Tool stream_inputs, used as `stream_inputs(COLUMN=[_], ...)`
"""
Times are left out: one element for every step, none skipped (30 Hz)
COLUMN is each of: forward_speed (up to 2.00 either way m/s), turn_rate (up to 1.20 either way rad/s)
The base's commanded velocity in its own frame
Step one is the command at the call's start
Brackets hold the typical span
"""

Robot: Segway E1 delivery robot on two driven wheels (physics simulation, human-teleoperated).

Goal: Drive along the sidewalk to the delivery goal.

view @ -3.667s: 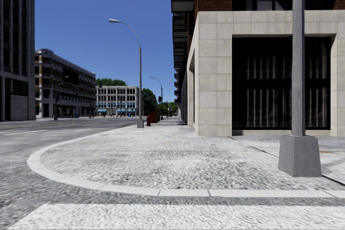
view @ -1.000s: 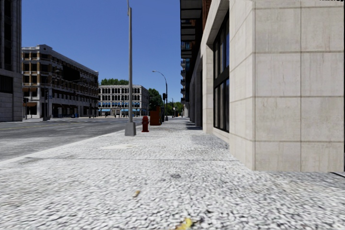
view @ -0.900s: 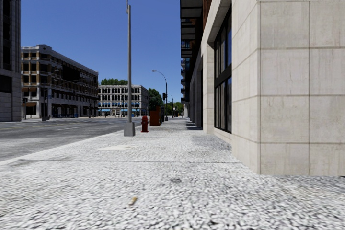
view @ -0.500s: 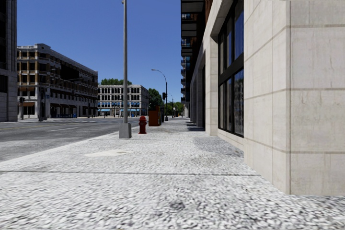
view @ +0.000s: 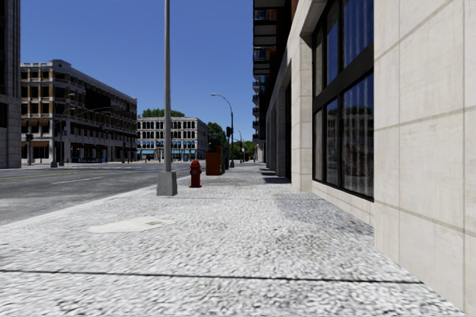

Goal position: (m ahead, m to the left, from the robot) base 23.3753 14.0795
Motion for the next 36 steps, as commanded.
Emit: stream_inputs(forward_speed=[2.00,2.00,2.00,2.00,2.00,2.00,2.00,2.00,2.00,2.00,2.00,2.00,2.00,2.00,2.00,2.00,2.00,2.00,2.00,2.00,2.00,2.00,2.00,2.00,2.00,2.00,2.00,2.00,2.00,2.00,2.00,2.00,2.00,2.00,2.00,2.00], turn_rate=[0.00,0.00,0.00,0.00,0.00,0.00,0.00,0.00,0.00,0.00,0.00,0.00,0.00,0.00,0.00,0.00,0.00,0.00,0.00,0.00,0.00,0.00,0.00,0.00,0.00,0.00,0.00,0.00,0.00,0.00,0.00,0.00,0.00,0.00,0.00,0.00])
